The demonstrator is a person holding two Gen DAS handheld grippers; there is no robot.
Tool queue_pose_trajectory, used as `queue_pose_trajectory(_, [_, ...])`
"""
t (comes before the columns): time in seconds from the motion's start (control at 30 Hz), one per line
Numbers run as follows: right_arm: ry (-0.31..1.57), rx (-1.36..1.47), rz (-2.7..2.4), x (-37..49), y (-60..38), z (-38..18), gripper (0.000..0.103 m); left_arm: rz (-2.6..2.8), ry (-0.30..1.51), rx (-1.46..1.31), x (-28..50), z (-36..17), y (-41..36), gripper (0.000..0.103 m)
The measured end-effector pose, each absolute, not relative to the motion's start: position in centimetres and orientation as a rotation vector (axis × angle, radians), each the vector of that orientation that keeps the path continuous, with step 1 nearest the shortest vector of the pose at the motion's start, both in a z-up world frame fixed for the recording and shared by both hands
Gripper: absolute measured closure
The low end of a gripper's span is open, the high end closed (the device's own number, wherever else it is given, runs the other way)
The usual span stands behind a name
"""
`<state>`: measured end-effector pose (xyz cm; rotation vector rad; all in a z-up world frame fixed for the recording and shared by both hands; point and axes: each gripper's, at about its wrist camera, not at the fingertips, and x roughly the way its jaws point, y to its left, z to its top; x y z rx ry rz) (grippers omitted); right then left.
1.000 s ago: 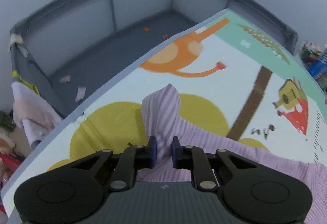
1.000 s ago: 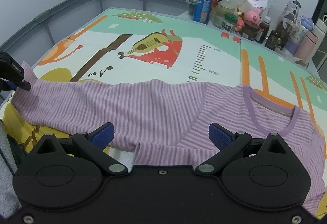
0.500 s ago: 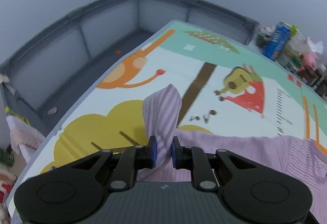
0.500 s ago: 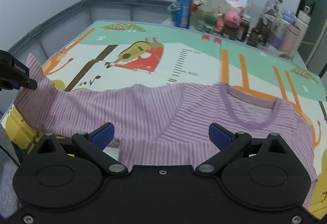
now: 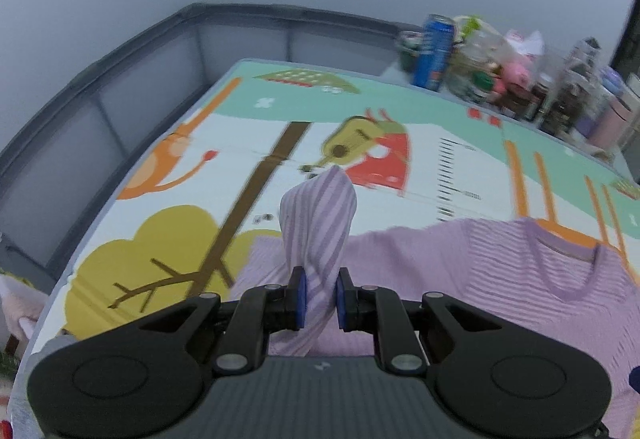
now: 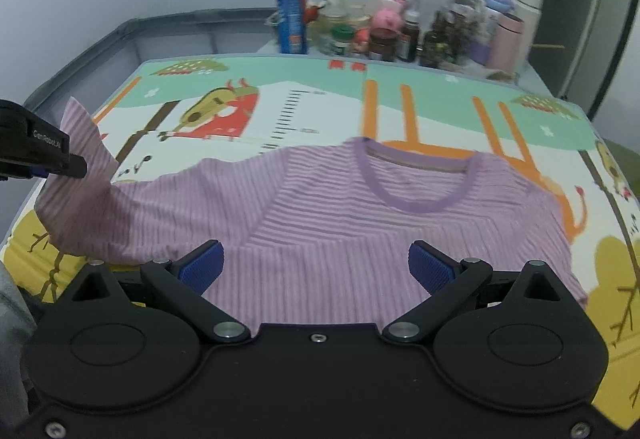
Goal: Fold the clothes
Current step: 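Lift the sleeve cuff off the mat with the left tool, then carry the held sleeve across the shirt body with the left tool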
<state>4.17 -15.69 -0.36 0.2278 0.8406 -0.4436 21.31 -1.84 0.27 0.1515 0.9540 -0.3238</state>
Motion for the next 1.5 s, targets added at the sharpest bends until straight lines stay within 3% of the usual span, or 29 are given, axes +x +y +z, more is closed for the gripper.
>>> queue_pose_trajectory(0.73, [0.767, 0.409, -0.656, -7.1, -22.8, 0.6, 0.004, -0.556, 0.897, 0.315, 11.7, 2.9, -12.5, 0.086])
queue_pose_trajectory(1.5, [0.735, 0.488, -0.804, -13.3, -28.6, 0.0, 0.004, -0.758, 0.905, 0.393, 4.9, 2.5, -25.3, 0.086])
